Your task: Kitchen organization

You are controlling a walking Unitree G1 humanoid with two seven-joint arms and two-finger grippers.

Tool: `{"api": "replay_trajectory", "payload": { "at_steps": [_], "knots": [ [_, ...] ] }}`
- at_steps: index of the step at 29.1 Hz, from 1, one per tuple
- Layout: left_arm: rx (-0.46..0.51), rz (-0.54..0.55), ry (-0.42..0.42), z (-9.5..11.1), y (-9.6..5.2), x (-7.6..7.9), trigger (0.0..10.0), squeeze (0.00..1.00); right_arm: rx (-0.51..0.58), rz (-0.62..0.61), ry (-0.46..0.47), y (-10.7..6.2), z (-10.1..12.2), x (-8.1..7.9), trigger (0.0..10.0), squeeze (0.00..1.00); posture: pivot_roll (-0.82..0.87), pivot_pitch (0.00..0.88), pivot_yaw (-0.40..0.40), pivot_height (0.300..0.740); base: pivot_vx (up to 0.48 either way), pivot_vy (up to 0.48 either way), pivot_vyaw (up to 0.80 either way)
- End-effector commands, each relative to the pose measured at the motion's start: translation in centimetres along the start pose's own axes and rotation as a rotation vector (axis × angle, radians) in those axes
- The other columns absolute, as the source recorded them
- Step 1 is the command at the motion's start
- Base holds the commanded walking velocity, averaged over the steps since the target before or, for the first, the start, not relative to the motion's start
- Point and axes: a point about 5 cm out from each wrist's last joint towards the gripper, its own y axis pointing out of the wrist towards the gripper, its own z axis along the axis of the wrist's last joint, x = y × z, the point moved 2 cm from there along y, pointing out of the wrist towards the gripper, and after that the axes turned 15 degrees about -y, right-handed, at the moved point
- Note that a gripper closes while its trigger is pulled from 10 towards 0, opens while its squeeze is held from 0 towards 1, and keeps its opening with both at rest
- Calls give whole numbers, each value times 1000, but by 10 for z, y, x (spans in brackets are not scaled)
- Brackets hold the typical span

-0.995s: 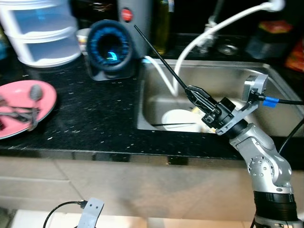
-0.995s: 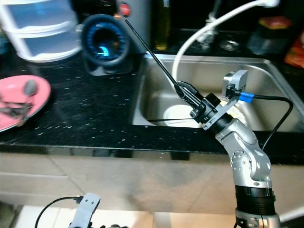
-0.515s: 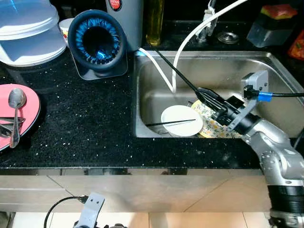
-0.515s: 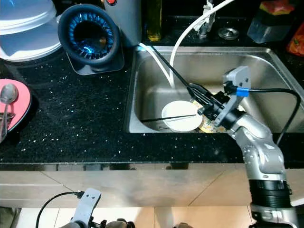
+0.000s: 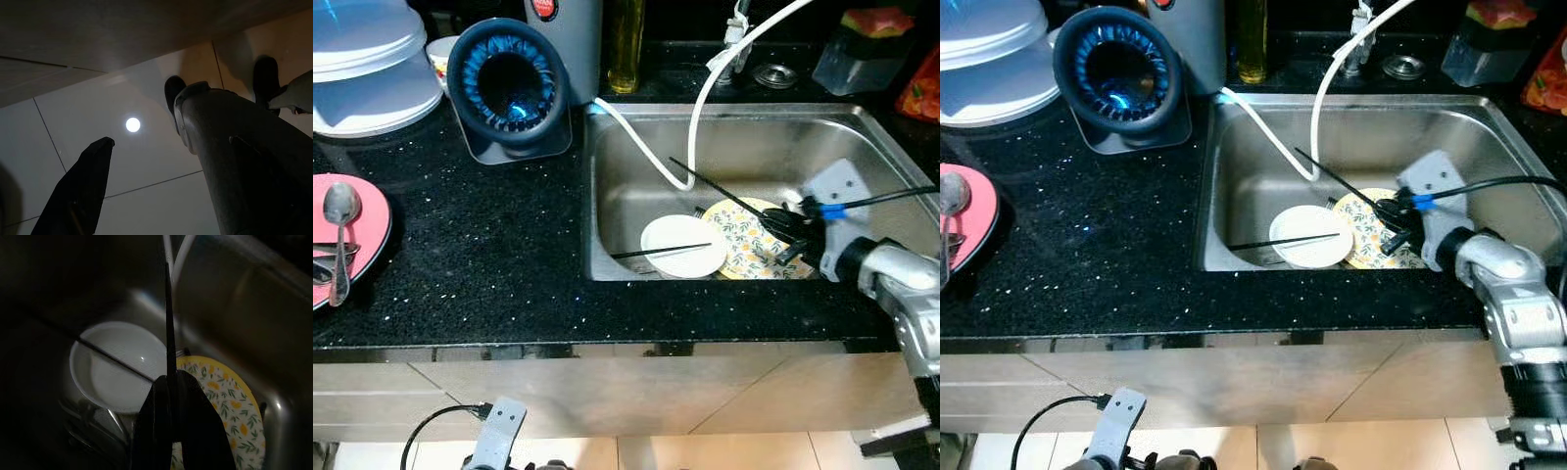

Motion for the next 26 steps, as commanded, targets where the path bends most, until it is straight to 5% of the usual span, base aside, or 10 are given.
{"api": "replay_trajectory", "payload": {
  "at_steps": [1, 10, 11, 14, 15, 21, 22, 24, 25, 26],
  "knots": [
    [-151, 3, -9, -46, -8, 0, 10000, 0, -38, 67, -52, 4, -5, -9, 10000, 0, 30, 147, -18, 740, 0, 0, 0],
    [-168, 6, -18, -54, -10, -1, 10000, 0, -47, 80, -136, 22, 2, -7, 10000, 0, 37, 168, -35, 740, 0, 0, 0],
    [-170, 7, -22, -56, -11, -1, 10000, 0, -86, 1, -161, 26, 1, 5, 10000, 639, 37, 172, -35, 740, 0, 0, 0],
    [-172, 8, -24, -58, -11, -2, 10000, 0, -108, -52, -177, 29, 1, 12, 10000, 639, 37, 173, -35, 740, 0, 0, 0],
    [-173, 8, -26, -59, -12, -2, 10000, 0, -103, -64, -179, 31, 3, 14, 10000, 1000, 37, 179, -33, 740, 0, 0, 0],
    [-152, 28, -40, -55, -12, -7, 10000, 0, 60, -37, -46, 29, 19, 10, 10000, 1000, 50, 181, -29, 740, 0, 0, 0],
    [-141, 37, -48, -52, -12, -9, 10000, 0, 173, -45, 43, 24, 31, 12, 10000, 447, 52, 181, -30, 740, 0, 0, 0],
    [-134, 43, -52, -50, -12, -11, 10000, 0, 251, -51, 100, 21, 38, 14, 10000, 447, 50, 176, -29, 740, 0, 0, 0],
    [-126, 51, -58, -48, -12, -12, 10000, 0, 353, -74, 180, 15, 48, 19, 10000, 0, 49, 171, -28, 740, 0, 0, 0],
    [-122, 56, -60, -46, -11, -13, 10000, 0, 421, -87, 228, 12, 54, 20, 10000, 0, 48, 168, -28, 740, 0, 0, 0]
  ]
}}
